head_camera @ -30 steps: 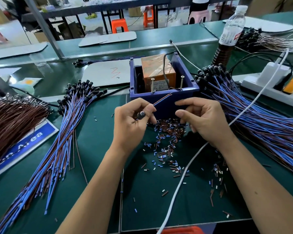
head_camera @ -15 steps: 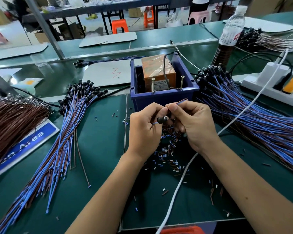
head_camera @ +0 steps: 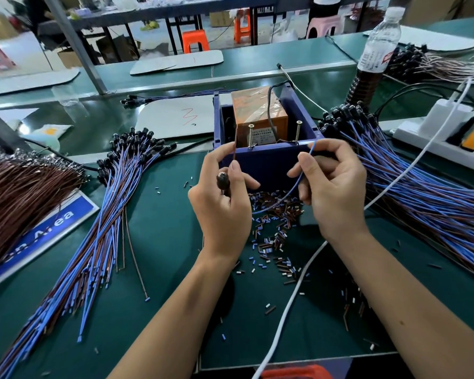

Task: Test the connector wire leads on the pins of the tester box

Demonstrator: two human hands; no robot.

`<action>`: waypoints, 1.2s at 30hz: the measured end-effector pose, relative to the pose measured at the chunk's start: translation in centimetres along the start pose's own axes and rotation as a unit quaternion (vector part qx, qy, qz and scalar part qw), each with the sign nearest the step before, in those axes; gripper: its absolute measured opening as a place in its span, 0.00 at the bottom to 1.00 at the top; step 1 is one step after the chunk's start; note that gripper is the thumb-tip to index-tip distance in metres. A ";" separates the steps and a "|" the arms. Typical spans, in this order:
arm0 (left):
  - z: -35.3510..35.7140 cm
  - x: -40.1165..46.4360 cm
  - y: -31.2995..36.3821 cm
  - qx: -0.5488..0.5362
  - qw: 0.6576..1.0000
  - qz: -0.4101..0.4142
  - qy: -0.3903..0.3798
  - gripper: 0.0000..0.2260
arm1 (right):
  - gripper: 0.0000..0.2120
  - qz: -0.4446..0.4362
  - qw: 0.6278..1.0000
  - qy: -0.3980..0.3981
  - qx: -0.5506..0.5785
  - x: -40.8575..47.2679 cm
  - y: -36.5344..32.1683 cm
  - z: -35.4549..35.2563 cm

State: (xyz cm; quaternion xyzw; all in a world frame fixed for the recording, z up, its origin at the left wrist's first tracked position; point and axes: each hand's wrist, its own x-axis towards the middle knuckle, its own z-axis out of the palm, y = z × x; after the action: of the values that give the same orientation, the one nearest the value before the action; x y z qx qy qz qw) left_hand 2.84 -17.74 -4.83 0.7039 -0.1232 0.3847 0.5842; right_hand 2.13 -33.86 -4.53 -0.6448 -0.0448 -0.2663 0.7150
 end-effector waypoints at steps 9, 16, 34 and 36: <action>0.2 -0.3 -0.1 0.000 1.000 -0.017 -0.010 0.12 | 0.09 -0.157 0.954 0.122 -0.225 0.1 -0.1 -0.2; 0.3 -0.3 -0.1 -0.006 1.000 -0.025 -0.016 0.13 | 0.09 -0.206 0.926 0.123 -0.291 0.3 -0.2 0.4; 0.1 -0.1 0.7 0.009 1.000 -0.028 0.001 0.13 | 0.09 -0.202 0.923 0.110 -0.308 0.4 -0.5 0.5; 0.0 -0.1 0.8 -0.011 1.000 -0.019 0.017 0.12 | 0.09 -0.192 0.930 0.117 -0.291 0.3 -0.5 0.4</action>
State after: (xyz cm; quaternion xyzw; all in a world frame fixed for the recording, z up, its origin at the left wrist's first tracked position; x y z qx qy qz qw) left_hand 2.25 -17.99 -4.34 0.6928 -0.1045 0.3843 0.6012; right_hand 2.28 -33.58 -3.85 -0.7680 -0.0045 -0.4738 0.4308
